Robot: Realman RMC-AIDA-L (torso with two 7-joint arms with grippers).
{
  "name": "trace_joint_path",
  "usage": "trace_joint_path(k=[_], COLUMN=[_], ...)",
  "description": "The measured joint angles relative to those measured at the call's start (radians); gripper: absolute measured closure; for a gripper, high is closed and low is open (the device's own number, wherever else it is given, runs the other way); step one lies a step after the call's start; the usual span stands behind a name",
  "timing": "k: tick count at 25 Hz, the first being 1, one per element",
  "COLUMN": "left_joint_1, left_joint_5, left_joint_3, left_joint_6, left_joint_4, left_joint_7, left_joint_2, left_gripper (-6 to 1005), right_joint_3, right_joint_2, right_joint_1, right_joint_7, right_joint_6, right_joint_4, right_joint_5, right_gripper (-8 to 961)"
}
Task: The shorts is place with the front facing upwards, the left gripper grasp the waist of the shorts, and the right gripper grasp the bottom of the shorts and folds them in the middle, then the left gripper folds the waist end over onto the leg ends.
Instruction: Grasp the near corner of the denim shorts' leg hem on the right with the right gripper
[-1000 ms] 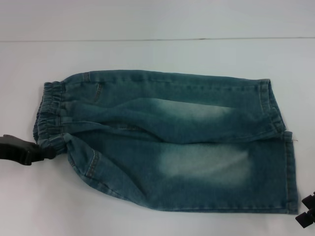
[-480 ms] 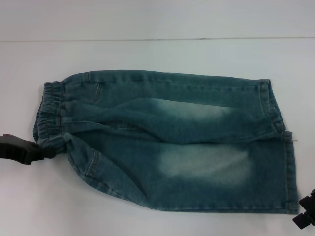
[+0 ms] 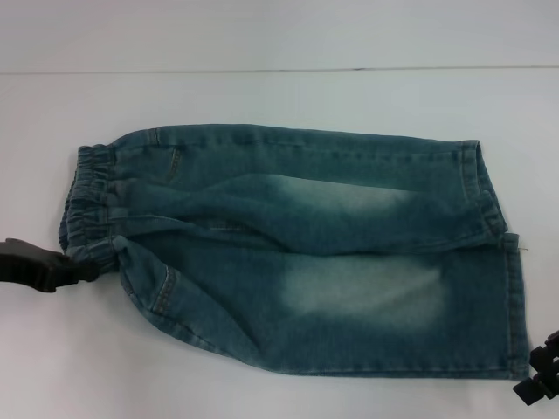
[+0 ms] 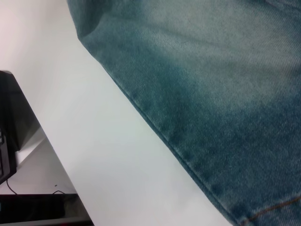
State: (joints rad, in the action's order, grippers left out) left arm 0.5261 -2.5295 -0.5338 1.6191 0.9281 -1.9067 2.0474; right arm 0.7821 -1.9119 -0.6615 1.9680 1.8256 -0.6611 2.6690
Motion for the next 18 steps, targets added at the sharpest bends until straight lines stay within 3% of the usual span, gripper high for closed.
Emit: trace_joint_path(k=[18], left_joint_1=[-0.004], left_joint_5=[0.0], left_joint_3=[0.0], left_joint_6=[-0.002], left_joint_4=[-0.011], left_joint_7=[0.004], left_joint_2=[0.0], left_gripper=[940], right_joint_3=[-0.008], right_joint_2=[-0.015], right_joint_1=[-0.008], right_joint_7=[-0.021], right_joint_6=[-0.008], right_joint_4=[0.0], right_joint_5=[-0.042], right_gripper=[137])
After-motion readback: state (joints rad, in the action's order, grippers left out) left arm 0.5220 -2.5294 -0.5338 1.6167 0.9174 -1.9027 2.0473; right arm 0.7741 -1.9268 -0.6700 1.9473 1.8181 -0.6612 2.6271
